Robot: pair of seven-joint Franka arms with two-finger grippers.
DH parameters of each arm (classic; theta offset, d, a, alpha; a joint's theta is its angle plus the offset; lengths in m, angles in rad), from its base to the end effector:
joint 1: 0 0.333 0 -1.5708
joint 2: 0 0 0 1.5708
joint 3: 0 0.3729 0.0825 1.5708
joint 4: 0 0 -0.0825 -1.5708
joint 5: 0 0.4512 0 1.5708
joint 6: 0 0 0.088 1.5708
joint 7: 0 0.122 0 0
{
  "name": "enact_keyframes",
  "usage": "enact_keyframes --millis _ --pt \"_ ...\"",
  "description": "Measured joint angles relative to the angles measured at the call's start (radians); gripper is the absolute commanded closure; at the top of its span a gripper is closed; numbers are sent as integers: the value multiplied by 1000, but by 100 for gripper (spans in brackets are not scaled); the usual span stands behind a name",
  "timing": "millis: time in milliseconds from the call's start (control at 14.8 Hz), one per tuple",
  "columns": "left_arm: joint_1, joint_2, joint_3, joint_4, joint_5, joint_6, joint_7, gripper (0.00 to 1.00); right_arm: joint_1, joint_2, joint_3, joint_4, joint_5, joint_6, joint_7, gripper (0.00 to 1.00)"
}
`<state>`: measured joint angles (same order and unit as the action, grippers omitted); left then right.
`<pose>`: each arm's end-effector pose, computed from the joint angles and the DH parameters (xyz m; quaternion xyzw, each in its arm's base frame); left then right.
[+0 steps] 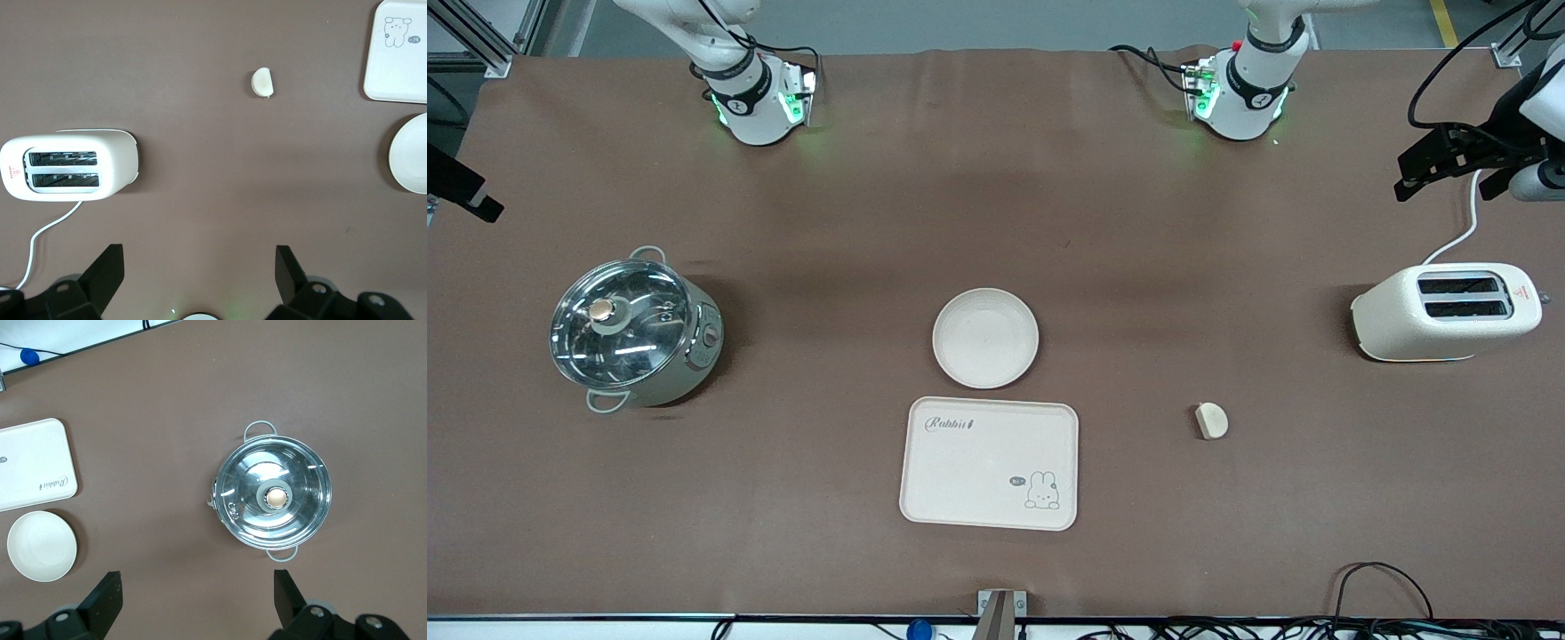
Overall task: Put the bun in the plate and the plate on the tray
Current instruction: 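Reach the left gripper down to the white bun beside the toaster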
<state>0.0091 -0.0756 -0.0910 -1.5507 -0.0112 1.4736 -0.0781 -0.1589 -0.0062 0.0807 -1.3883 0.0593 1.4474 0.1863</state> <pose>0.5810 -0.0516 0.7140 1.0000 -0.0023 -0.0011 0.0021 0.6024 -0.0392 0.7563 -0.9909 0.1272 -0.0310 0.0308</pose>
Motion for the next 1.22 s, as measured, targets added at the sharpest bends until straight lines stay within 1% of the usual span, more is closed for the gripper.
enact_keyframes --millis 271,473,609,744,947,1014,1217 --pt "0 4 0 0 0 0 0 0 -15 0 -4 0 0 0 -1 0" --pt "0 53 0 -3 0 6 0 0 -20 5 -5 0 0 0 -2 0" --pt "-4 130 0 -5 0 70 0 0 -18 27 -2 -6 0 3 -4 0" --pt "-14 228 -3 -8 0 174 -5 0 -8 71 3 -11 0 15 -5 0" --pt "-38 384 -9 -11 -1 322 -87 0 7 119 6 -11 0 36 -7 0" --pt "-53 429 -10 -14 -1 373 -128 0 22 126 8 -11 -1 37 -12 0" --pt "-106 541 -11 -26 -1 498 -250 0 115 136 12 -12 -43 34 -3 0"
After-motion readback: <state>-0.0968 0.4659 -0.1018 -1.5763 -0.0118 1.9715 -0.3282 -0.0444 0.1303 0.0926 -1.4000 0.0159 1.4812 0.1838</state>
